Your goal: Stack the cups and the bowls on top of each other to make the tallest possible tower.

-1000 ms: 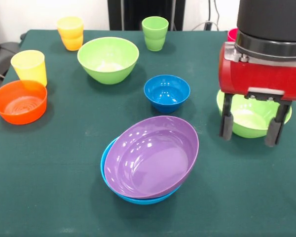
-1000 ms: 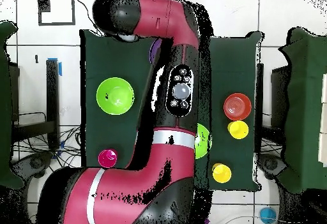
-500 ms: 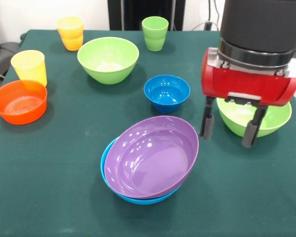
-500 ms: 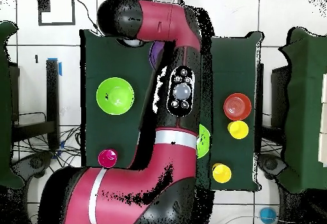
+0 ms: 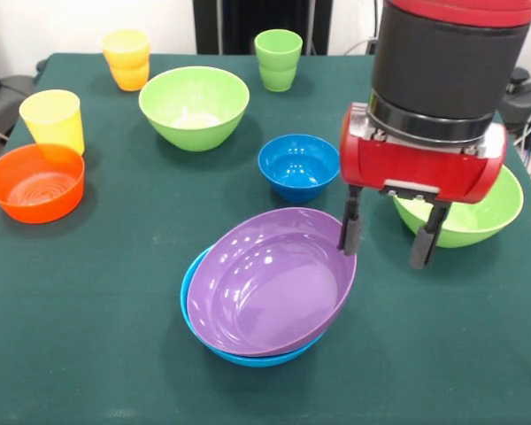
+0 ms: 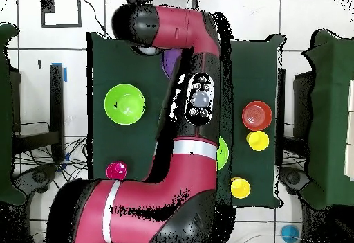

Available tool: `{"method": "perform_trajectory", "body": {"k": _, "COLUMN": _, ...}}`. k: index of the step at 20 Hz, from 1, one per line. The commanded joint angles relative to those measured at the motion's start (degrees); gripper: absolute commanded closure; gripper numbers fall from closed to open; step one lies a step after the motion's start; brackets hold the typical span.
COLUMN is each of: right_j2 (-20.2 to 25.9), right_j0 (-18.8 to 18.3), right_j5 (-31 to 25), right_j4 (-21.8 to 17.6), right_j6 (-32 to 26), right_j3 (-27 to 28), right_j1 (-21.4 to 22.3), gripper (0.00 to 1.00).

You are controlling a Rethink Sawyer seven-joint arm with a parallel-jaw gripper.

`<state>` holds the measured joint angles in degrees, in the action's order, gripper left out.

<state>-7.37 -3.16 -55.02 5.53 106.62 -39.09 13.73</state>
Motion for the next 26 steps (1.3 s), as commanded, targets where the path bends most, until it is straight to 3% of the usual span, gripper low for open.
{"method": "perform_trajectory", "body": {"k": 1, "right_j2": 8.18, "right_j0": -2.12, "right_j5": 2.18, "right_j4": -5.91, "right_j6": -19.49, "right_j3": -10.16, "right_j1": 0.32, "gripper": 0.00}}
{"method": "perform_trajectory", "body": {"k": 26, "right_j2": 13.73, "right_j0": -5.11, "right_j5": 4.70, "right_j4": -11.72, "right_j6": -18.08, "right_j3": -12.14, "right_j1": 1.06, "gripper": 0.00}}
